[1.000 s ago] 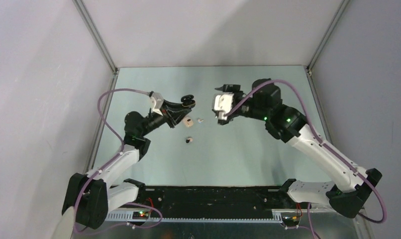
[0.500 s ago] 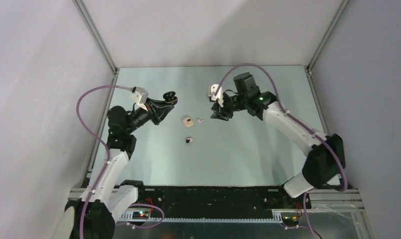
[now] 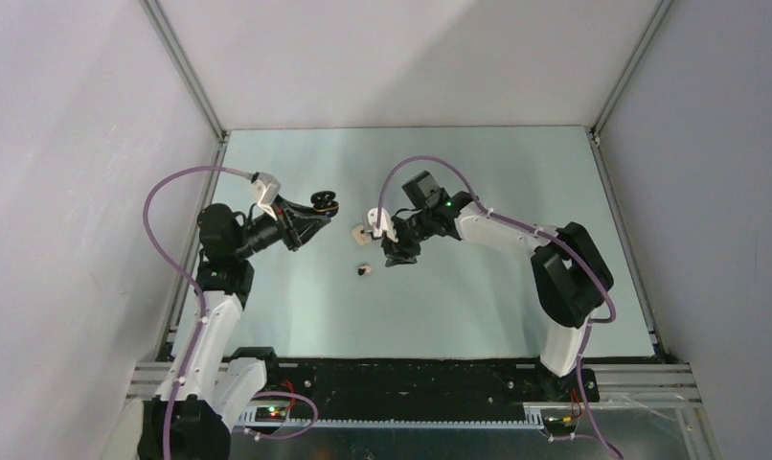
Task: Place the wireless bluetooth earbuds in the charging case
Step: Pick up the earbud from the center of the board.
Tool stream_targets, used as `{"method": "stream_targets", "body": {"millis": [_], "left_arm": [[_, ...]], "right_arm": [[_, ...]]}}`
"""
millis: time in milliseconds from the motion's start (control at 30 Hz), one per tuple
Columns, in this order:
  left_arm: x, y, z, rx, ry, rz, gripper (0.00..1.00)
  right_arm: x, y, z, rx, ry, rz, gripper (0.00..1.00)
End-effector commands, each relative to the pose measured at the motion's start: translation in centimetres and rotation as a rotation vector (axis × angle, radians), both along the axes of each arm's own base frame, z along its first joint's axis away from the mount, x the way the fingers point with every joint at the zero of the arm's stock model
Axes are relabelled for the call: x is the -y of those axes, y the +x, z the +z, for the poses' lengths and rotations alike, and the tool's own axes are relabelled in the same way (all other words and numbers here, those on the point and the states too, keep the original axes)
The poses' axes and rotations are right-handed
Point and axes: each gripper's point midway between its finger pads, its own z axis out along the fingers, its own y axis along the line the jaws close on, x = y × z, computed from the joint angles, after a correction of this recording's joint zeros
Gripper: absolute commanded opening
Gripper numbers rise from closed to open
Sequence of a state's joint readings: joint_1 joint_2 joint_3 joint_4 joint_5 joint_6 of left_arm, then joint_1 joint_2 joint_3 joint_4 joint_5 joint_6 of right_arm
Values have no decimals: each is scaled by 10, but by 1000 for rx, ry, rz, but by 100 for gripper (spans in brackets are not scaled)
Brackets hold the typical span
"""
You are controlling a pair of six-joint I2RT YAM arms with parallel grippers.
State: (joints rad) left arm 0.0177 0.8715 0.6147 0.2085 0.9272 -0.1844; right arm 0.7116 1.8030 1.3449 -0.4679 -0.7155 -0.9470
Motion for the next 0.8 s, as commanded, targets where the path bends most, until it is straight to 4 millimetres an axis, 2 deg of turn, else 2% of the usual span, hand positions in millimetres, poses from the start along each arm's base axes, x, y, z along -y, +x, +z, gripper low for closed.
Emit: {"method": "stream_targets", "body": {"millis": [0, 200, 500, 767], "left_arm": [[11, -22, 21, -13, -42, -146, 0], [16, -33, 15, -122, -90, -243, 0], [4, -24, 27, -118, -107, -172, 0], [-9, -27, 28, -120, -124, -110, 0]], "right_arm": [[-19, -3, -7, 88, 23, 108, 54], [-23, -7, -16, 123, 20, 170, 55], [-40, -1, -22, 178, 76, 209, 51], [-46, -7, -54, 207, 12, 307, 48]]}}
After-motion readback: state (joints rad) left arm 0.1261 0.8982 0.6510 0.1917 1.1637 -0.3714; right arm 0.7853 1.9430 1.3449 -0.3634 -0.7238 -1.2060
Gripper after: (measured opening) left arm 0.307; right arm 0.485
